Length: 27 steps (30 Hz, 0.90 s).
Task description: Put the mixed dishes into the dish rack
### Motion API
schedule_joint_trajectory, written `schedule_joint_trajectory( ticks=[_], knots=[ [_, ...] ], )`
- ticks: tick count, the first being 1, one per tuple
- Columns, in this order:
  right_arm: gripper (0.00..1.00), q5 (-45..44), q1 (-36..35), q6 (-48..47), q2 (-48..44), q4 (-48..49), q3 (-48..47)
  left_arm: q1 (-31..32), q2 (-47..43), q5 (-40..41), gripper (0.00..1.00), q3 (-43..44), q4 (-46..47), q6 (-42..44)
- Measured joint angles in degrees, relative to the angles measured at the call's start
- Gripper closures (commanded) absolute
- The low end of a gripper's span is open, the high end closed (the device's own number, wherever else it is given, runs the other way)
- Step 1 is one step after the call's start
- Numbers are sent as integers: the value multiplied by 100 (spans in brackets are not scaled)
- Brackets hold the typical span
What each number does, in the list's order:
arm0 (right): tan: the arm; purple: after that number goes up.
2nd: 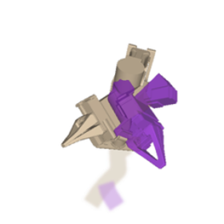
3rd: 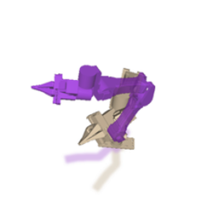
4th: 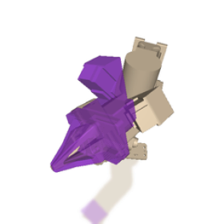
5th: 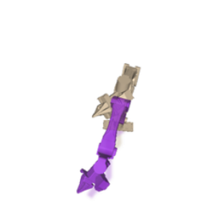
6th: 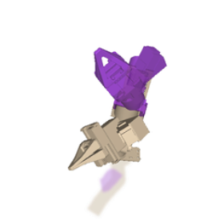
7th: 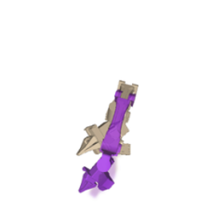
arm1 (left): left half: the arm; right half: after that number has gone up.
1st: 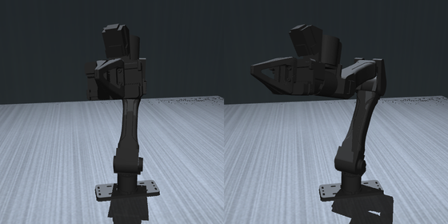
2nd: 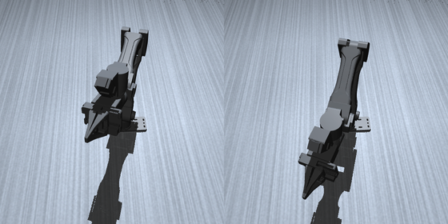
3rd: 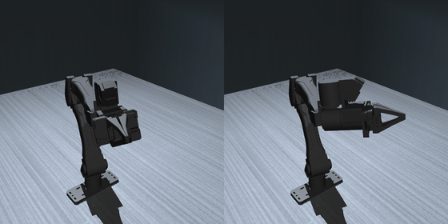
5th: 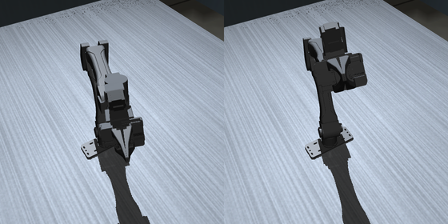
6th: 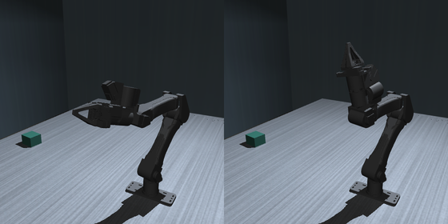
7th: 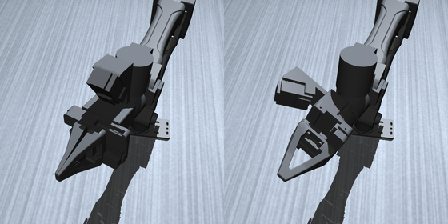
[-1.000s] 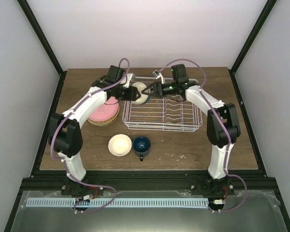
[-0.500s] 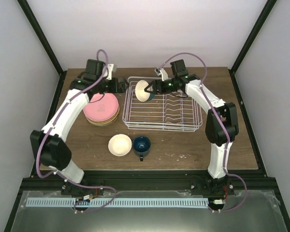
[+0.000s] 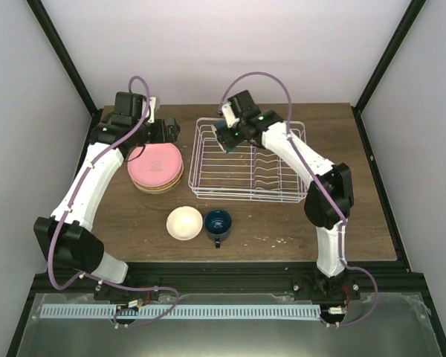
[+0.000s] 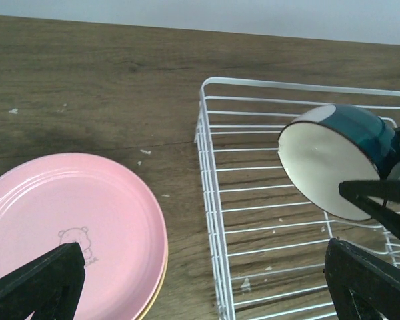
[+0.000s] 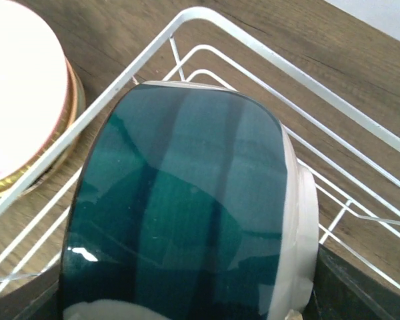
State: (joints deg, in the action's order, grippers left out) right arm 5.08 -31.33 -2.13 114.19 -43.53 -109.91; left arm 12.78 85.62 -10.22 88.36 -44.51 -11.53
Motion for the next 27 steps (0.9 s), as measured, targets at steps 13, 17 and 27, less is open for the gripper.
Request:
schedule_joint_trajectory(
  ticks=[13,17,27],
  knots=[
    [43,-2922,-942,-990,328,380,245,-39,-254,310,0,-262,-111,-20],
    [43,-3351,-1003,-1252,518,568,518,-42,-278,313,0,-321,-129,-20],
    [43,-4157,-1082,-2133,1034,1362,796,-61,-280,304,0,-321,-144,7]
  ],
)
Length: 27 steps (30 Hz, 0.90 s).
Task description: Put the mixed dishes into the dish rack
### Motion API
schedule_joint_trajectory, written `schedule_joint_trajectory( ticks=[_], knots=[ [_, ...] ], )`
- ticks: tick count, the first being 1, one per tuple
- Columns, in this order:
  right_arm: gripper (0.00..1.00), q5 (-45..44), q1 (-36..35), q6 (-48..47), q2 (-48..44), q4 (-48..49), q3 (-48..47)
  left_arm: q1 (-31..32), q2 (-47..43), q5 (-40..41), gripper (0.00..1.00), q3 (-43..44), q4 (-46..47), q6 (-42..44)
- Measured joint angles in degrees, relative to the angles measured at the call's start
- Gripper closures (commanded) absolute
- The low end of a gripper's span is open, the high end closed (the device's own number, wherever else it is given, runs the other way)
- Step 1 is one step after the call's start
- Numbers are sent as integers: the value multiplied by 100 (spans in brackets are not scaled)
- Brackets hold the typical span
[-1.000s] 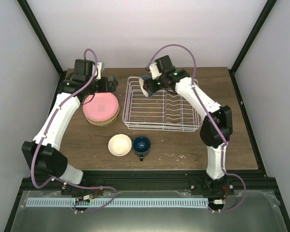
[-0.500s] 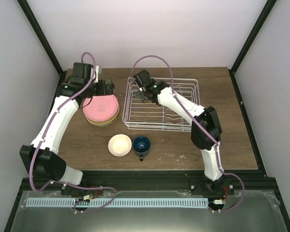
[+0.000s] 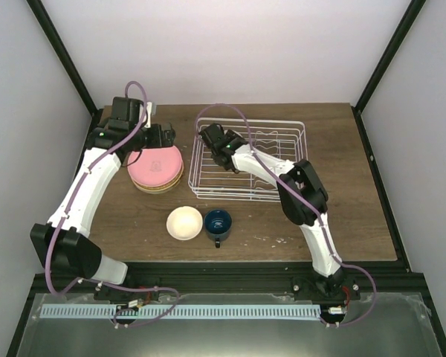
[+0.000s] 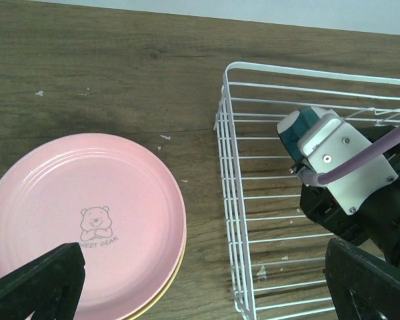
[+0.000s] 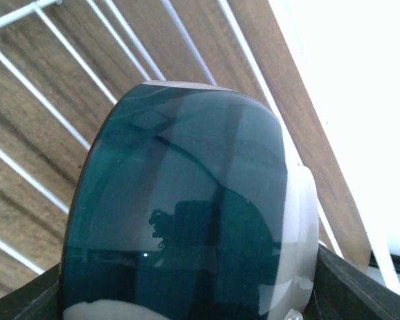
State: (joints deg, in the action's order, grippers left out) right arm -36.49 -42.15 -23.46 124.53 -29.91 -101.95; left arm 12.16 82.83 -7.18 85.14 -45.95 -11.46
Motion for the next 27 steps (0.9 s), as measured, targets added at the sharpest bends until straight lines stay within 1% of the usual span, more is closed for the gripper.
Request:
schedule_joint_trajectory(
  ticks=[9,16,22,27],
  knots=[
    [43,-387,-81,-763,151,870,57,-42,0,-76,0,0,-2,28],
    [42,-632,-125,-1178,588,1270,52,-94,22,-116,0,0,-7,120],
    [40,-776,-129,-1384,682,1504,42,-105,85,-155,0,4,-50,138],
    [22,-813,-144,-1423,695,1541,52,-105,101,-203,0,4,-68,144]
  ],
)
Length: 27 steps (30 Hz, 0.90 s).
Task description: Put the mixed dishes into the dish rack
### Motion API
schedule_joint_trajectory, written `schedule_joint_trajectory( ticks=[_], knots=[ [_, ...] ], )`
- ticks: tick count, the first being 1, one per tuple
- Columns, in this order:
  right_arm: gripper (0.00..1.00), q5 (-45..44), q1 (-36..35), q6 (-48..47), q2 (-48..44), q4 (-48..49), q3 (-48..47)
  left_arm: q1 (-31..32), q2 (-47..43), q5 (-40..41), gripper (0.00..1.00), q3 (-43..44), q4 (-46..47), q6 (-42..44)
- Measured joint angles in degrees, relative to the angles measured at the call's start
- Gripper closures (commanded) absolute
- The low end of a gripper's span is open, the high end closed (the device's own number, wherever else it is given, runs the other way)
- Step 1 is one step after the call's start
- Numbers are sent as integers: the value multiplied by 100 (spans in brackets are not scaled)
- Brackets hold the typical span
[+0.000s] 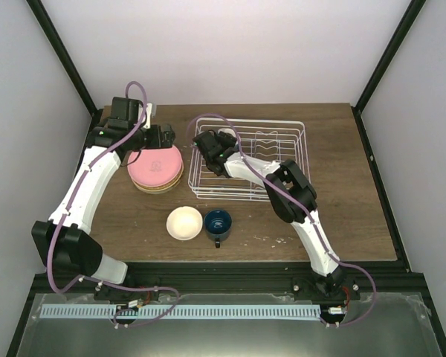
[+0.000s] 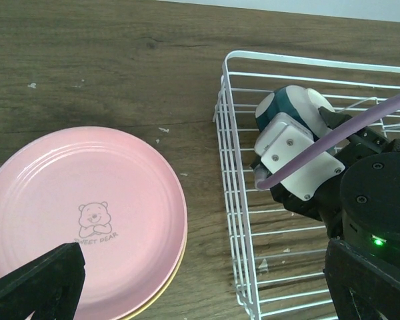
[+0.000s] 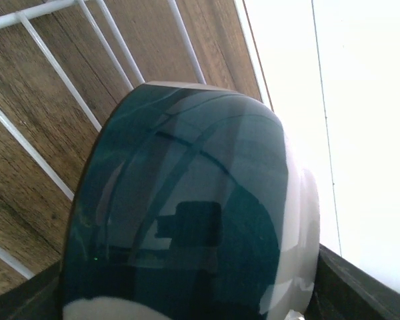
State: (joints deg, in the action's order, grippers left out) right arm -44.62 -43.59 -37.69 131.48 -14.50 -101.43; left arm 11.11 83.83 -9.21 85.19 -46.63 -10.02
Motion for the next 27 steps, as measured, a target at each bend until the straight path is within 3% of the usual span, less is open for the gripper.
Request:
schedule_joint_trajectory(
  ticks=[5,27],
  knots=[
    [0,87,0,107,-2,-42,116,0,0,-9,0,0,-20,-2],
    [0,1338,-11,1043,-553,-1128,160,-17,70,-116,0,-2,-22,-17]
  ],
)
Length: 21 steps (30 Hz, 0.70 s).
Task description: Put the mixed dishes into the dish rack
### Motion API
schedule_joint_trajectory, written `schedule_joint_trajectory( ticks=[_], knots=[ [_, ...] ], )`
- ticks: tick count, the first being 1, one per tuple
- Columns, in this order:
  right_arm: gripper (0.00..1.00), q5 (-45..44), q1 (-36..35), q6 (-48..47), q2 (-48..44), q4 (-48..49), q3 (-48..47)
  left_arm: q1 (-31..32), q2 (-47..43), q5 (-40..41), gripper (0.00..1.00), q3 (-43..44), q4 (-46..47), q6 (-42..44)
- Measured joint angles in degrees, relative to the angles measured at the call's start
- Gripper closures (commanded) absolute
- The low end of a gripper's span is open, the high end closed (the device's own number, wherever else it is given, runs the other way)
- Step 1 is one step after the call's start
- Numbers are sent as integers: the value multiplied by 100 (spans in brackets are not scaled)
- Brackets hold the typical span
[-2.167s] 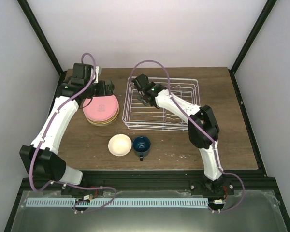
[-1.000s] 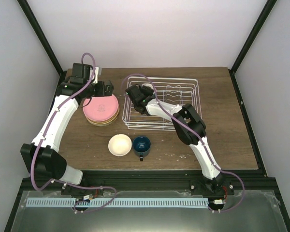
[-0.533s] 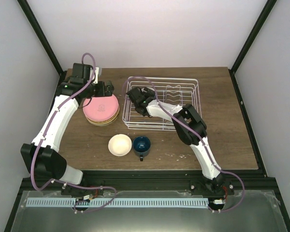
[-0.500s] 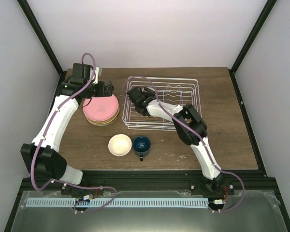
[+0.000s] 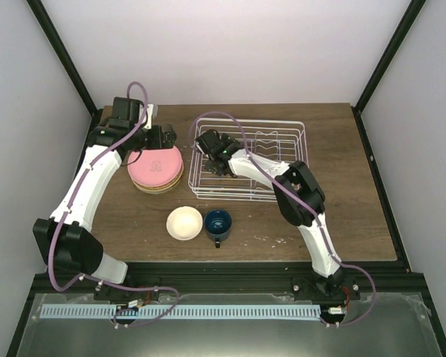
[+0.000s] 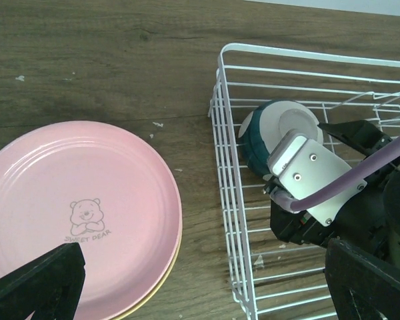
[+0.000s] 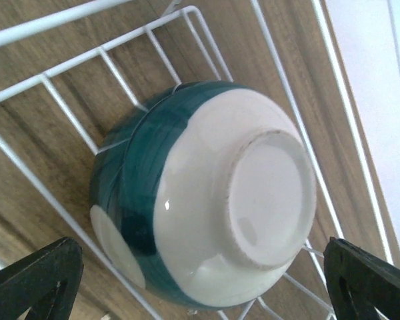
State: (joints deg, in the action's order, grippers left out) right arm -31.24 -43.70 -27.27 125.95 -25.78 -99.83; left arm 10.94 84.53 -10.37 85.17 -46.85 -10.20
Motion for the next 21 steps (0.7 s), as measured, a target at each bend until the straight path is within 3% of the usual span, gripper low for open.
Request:
schedule_joint_trajectory(
  ticks=[10,21],
  knots=[
    [0,1008,0,813,-688,-905,-11,9,-17,11,0,-273,-337,15],
    [0,2269,299,1808,-1797,-1303,-111,372,-697,260,0,-1062,-1178,-131]
  ],
)
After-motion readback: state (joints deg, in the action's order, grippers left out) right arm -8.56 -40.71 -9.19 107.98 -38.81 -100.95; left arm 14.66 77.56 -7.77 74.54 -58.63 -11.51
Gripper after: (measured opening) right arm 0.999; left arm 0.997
